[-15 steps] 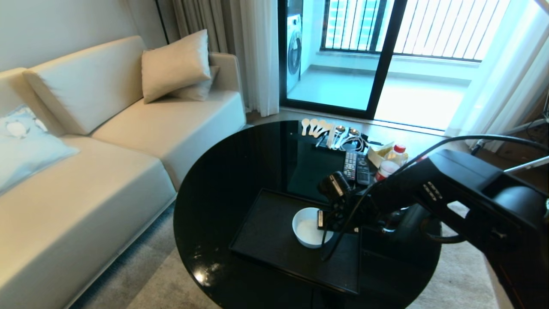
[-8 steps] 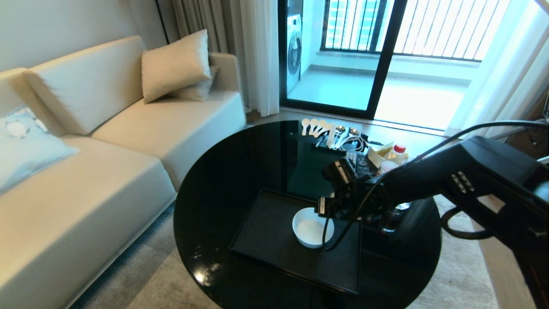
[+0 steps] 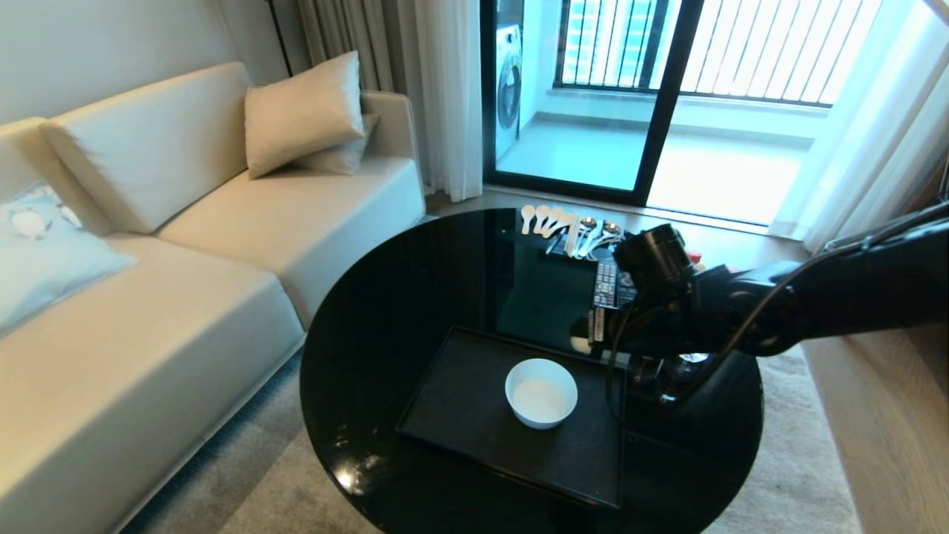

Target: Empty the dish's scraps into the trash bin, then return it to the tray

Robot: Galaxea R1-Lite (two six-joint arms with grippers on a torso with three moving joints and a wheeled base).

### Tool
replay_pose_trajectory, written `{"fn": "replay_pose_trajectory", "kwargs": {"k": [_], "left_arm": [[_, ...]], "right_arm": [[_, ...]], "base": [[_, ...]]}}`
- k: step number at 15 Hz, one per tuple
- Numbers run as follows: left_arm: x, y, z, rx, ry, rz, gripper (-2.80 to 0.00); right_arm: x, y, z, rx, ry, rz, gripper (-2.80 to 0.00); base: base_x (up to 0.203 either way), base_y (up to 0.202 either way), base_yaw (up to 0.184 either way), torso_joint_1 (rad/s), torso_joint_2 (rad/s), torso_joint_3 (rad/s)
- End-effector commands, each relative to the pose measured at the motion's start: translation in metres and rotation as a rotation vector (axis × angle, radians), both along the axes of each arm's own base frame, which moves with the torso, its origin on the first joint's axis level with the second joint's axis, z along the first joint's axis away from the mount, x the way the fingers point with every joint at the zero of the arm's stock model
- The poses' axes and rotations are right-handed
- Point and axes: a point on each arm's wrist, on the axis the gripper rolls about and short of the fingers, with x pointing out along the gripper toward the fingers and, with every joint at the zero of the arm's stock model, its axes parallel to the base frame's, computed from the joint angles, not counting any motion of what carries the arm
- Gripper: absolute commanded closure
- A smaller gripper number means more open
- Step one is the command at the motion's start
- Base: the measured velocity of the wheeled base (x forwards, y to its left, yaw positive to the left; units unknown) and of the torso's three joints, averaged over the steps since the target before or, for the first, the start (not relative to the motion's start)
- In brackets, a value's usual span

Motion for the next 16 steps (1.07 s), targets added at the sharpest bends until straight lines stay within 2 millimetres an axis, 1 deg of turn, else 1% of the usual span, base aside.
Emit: {"fn": "replay_pose_trajectory", "kwargs": {"k": [1,2,3,6,7,9,13,16], "left_arm": [[0.000,0.000,0.000,-0.001,-0.001,0.000,0.00],[0.000,0.000,0.000,-0.001,-0.001,0.000,0.00],[0.000,0.000,0.000,-0.001,-0.001,0.000,0.00],[0.000,0.000,0.000,-0.001,-0.001,0.000,0.00],[0.000,0.000,0.000,-0.001,-0.001,0.000,0.00],[0.000,0.000,0.000,-0.001,-0.001,0.000,0.00],[0.000,0.000,0.000,-0.001,-0.001,0.000,0.00],[0.000,0.000,0.000,-0.001,-0.001,0.000,0.00]], "right_arm": [[-0.026,-0.020,0.029,0.010,-0.078,0.005,-2.80],[-0.034,-0.029,0.031,-0.012,-0.104,0.019,-2.80],[-0.043,-0.039,0.030,-0.043,-0.128,0.035,0.00],[-0.068,-0.065,0.028,-0.104,-0.221,0.057,0.00],[-0.078,-0.072,0.031,-0.107,-0.259,0.055,0.00],[-0.098,-0.083,0.035,-0.105,-0.310,0.052,0.00],[-0.145,-0.102,0.032,-0.102,-0.345,0.049,0.00],[-0.176,-0.118,0.032,-0.092,-0.387,0.019,0.00]], "base": [[0.000,0.000,0.000,0.000,0.00,0.000],[0.000,0.000,0.000,0.000,0.00,0.000],[0.000,0.000,0.000,0.000,0.00,0.000],[0.000,0.000,0.000,0.000,0.00,0.000],[0.000,0.000,0.000,0.000,0.00,0.000],[0.000,0.000,0.000,0.000,0.00,0.000],[0.000,0.000,0.000,0.000,0.00,0.000],[0.000,0.000,0.000,0.000,0.00,0.000]]}}
